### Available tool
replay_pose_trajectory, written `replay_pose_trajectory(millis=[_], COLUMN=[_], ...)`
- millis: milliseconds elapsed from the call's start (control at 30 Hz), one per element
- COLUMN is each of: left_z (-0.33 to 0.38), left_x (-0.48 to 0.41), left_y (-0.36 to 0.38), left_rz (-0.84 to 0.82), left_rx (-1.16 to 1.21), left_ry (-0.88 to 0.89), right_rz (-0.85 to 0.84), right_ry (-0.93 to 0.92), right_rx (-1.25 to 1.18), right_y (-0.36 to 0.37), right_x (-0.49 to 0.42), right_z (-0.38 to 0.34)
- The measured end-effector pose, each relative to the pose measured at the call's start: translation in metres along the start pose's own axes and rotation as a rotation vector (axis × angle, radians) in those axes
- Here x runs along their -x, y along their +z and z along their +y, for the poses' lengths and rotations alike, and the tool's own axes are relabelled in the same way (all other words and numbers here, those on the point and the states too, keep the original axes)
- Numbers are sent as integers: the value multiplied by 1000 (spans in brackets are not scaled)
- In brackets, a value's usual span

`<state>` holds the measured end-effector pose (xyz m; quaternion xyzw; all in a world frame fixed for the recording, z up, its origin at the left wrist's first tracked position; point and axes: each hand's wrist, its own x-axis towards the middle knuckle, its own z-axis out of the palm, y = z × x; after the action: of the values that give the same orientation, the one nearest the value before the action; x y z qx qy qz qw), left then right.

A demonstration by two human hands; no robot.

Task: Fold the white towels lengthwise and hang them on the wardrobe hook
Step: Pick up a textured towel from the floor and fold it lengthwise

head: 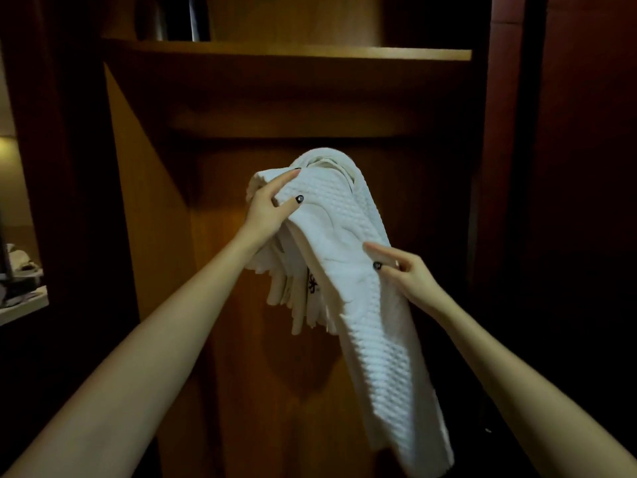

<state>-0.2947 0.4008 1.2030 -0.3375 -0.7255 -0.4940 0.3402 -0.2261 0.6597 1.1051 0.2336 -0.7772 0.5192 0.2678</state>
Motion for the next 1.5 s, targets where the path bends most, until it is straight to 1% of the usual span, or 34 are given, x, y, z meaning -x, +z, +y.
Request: replay_pose_trajectory(millis=[100,300,433,600,800,933,1033,1133,1200,1267,1367,1433,1500], left_z=[-15,-31,-40,-63,-99,-127,-142,-153,-155,-153,-147,-144,-144], left_x=[-13,-52,-86,-131,-171,-180,-174,-153,-142,-138,-136,-135,-135], left_y=[-7,-10,-19,-25,-22,-16,-7,7,14,17,14,12,12], left_rz=[40,198,249,272,318,315,301,273,246,225,242,251,225], left_rx=[-41,-100,-204,-314,-336,-332,-261,-180,-114,-38,-111,-127,-111], left_ry=[4,99,168,135,128,151,95,66,53,1,-35,-40,-65], right_rz=[-32,10,47,34,36,-52,-80,-76,-65,-30,53,55,50], right_ry=[-26,-142,-228,-267,-274,-224,-136,-49,-43,-46,24,85,118], right_rx=[128,200,221,187,155,155,195,151,151,158,167,189,177], right_y=[-26,-67,-78,-87,-89,-92,-90,-88,-87,-86,-88,-92,-98], right_x=[-34,-119,-178,-251,-324,-364,-380,-379,-371,-363,-345,-332,-322], right_z=[-15,-40,-52,-47,-37,-21,-1,20,32,38,43,51,59])
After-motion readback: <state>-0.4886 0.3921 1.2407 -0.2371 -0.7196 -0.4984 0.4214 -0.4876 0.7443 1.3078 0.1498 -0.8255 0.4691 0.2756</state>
